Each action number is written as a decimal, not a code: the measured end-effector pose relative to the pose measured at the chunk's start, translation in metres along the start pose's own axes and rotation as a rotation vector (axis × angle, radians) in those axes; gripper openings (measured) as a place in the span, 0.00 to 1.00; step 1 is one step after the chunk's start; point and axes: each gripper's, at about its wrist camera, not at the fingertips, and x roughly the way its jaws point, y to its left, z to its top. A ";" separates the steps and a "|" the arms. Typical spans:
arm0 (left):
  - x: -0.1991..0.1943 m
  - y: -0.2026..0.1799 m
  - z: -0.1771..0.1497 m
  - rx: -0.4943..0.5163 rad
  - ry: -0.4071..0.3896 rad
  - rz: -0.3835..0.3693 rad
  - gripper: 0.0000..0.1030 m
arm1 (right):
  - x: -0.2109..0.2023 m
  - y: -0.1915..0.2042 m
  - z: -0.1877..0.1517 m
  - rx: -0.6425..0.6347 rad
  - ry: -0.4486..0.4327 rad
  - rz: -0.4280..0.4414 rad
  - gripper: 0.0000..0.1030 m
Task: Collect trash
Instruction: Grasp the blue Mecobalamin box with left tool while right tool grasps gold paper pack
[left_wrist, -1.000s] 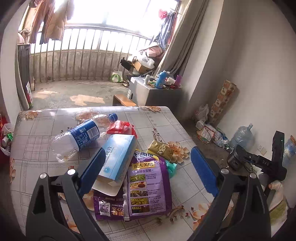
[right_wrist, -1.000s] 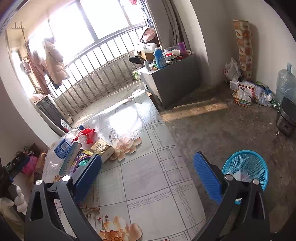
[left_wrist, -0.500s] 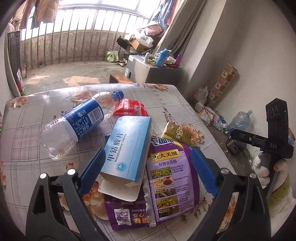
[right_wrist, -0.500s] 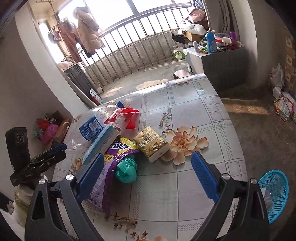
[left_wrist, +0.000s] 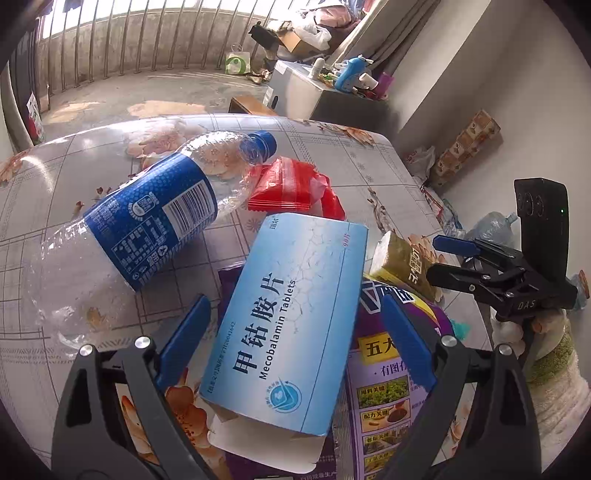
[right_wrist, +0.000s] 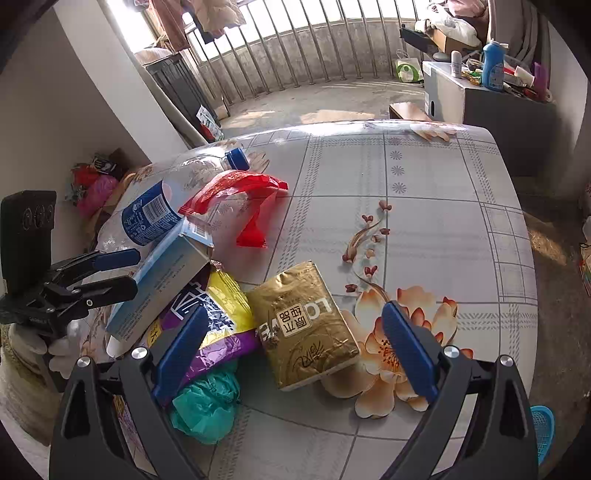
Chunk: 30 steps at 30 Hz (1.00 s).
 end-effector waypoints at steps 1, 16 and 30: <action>0.003 0.000 0.001 0.001 0.007 0.004 0.86 | 0.005 -0.001 0.001 -0.001 0.012 0.006 0.90; 0.020 -0.001 -0.006 -0.030 0.051 0.012 0.76 | 0.020 -0.012 -0.002 0.031 0.059 0.047 0.59; -0.035 -0.008 -0.017 -0.044 -0.045 0.003 0.73 | -0.029 -0.024 -0.027 0.123 -0.033 0.042 0.57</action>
